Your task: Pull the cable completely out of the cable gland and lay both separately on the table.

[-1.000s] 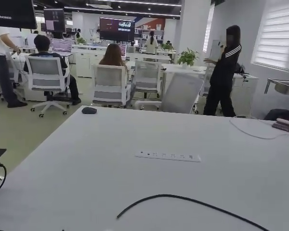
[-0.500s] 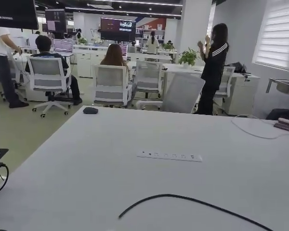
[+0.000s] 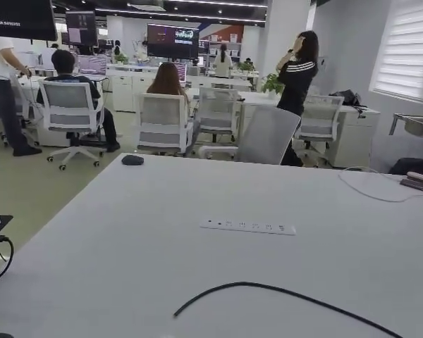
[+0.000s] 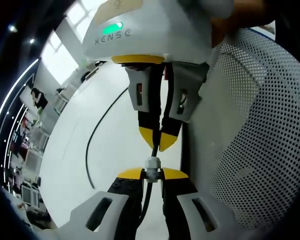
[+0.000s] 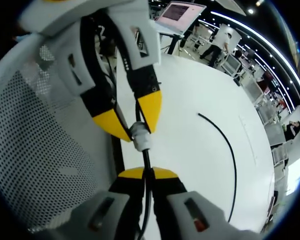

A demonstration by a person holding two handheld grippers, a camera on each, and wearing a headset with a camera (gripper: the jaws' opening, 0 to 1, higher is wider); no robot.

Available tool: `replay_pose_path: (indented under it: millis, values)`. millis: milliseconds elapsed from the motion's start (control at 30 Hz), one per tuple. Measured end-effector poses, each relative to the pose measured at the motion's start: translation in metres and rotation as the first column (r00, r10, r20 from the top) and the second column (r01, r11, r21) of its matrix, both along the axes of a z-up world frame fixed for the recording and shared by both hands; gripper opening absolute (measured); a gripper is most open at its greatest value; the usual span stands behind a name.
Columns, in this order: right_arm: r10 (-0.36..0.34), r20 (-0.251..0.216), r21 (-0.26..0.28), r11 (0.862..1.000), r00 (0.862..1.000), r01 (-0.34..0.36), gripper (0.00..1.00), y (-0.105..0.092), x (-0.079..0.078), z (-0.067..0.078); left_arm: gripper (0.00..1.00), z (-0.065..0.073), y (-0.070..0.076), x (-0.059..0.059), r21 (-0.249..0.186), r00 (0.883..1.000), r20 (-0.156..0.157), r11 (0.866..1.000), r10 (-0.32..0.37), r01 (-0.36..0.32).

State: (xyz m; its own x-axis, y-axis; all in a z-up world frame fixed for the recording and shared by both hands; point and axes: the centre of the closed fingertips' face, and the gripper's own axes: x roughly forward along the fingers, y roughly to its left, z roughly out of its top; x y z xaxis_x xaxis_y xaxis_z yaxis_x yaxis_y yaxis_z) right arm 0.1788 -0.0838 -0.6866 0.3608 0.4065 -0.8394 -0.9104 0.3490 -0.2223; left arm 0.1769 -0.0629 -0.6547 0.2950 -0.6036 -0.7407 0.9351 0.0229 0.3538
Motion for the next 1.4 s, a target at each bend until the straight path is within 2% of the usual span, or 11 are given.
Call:
replay_pose_path:
  millis: [267,400,500,733,800,867,967,1033,1167,1333,1400]
  values:
    - [-0.075,-0.030,-0.113,0.991,0.997,0.071,0.02,-0.028,0.002,-0.014,0.14,0.001,0.001,0.003,0.000,1.000,0.005,1.000,0.013,-0.013]
    - [-0.115,-0.042,-0.132,0.985,0.992,0.109,0.02,-0.036,0.003,-0.016,0.14,0.001,0.002,0.004,0.000,1.000,0.007,1.000,0.019,-0.019]
    - [-0.157,-0.046,-0.178,0.973,0.986,0.147,0.02,-0.049,0.003,-0.019,0.14,0.002,0.003,0.004,-0.001,1.000,0.009,1.000,0.022,-0.021]
    - [-0.227,-0.050,-0.217,0.953,0.973,0.212,0.03,-0.064,0.003,-0.021,0.14,0.003,0.004,0.006,-0.003,0.999,0.014,1.000,0.029,-0.029]
    - [-0.242,-0.059,-0.203,0.953,0.968,0.226,0.06,-0.063,0.003,-0.021,0.14,0.003,0.004,0.006,-0.001,0.999,0.017,1.000,0.029,-0.029]
    - [-0.208,-0.055,-0.164,0.967,0.976,0.197,0.17,-0.053,0.005,-0.019,0.14,0.002,0.004,0.005,0.004,1.000,0.017,1.000,0.025,-0.025]
    - [-0.138,0.002,-0.067,0.988,0.990,0.138,0.33,-0.027,0.011,-0.007,0.14,0.002,0.003,0.004,0.000,1.000,0.012,1.000,0.017,-0.017]
    - [-0.073,0.019,-0.023,0.997,0.997,0.073,0.32,-0.011,0.009,0.000,0.14,0.002,0.003,0.003,0.000,1.000,0.013,1.000,0.016,-0.016]
    - [-0.011,0.034,0.031,0.999,0.999,0.010,0.28,0.005,0.003,0.007,0.14,0.003,0.003,0.003,-0.004,1.000,0.018,1.000,0.012,-0.012]
    - [0.031,0.044,0.047,0.998,0.999,-0.033,0.12,0.011,0.001,0.011,0.14,0.005,0.000,-0.001,-0.013,1.000,0.018,1.000,-0.009,0.010]
    - [0.035,0.046,0.049,0.998,0.998,-0.037,0.05,0.011,0.001,0.011,0.14,0.004,-0.001,-0.003,-0.017,1.000,0.003,1.000,-0.011,0.012]
